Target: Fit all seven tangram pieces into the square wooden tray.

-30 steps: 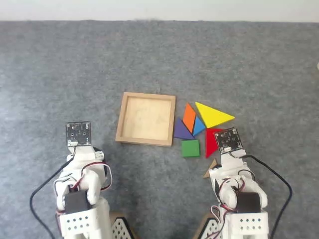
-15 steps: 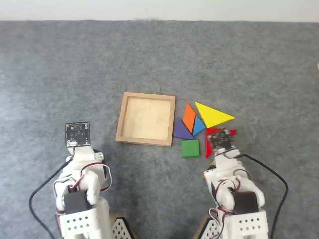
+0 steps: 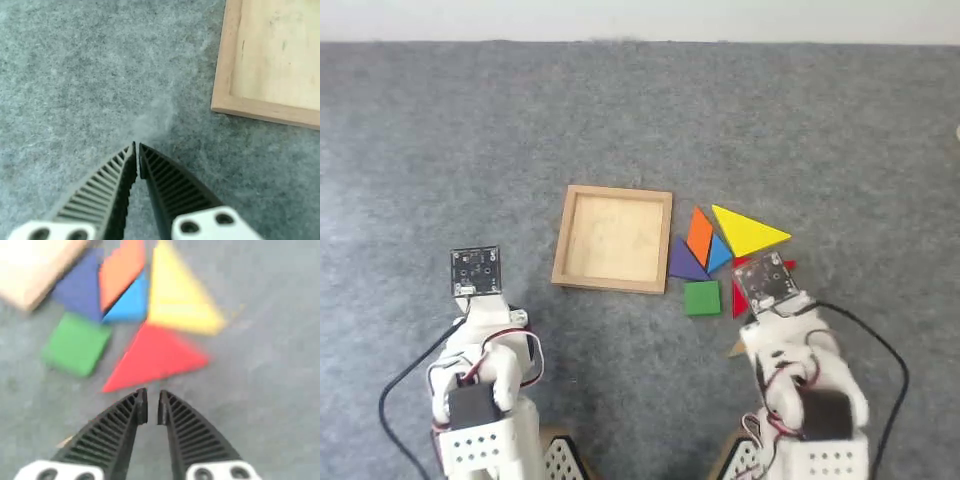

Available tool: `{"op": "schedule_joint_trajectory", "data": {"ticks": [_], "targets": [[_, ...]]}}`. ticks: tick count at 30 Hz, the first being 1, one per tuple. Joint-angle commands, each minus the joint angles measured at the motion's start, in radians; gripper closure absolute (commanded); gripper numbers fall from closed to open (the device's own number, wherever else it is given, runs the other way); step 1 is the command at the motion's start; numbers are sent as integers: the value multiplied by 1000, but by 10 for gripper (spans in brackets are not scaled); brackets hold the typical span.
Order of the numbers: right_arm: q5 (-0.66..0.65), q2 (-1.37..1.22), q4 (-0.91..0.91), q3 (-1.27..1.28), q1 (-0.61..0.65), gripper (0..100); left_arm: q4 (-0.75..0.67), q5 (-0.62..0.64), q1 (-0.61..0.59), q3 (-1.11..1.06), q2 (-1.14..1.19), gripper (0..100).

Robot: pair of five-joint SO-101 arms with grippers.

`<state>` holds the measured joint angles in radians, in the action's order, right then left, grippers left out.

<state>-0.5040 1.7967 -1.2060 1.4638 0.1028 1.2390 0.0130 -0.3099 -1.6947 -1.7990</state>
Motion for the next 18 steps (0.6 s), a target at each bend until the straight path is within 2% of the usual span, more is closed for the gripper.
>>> {"op": "schedule_joint_trajectory", "data": {"ticks": [1, 4, 9, 13, 17, 18], "targets": [[41, -19, 62, -164, -27, 962, 8, -8, -5, 12, -17, 987], [89, -145, 31, -238, -10, 925, 8, -8, -5, 12, -17, 987], [147, -496, 50, -373, 1, 911, 8, -8, -5, 12, -17, 987], [161, -759, 56, -442, 82, 896, 8, -8, -5, 12, -17, 987], [298, -949, 125, -499, 128, 828, 8, -8, -5, 12, -17, 987], [298, -990, 140, -519, 140, 816, 8, -8, -5, 12, -17, 987]]}}
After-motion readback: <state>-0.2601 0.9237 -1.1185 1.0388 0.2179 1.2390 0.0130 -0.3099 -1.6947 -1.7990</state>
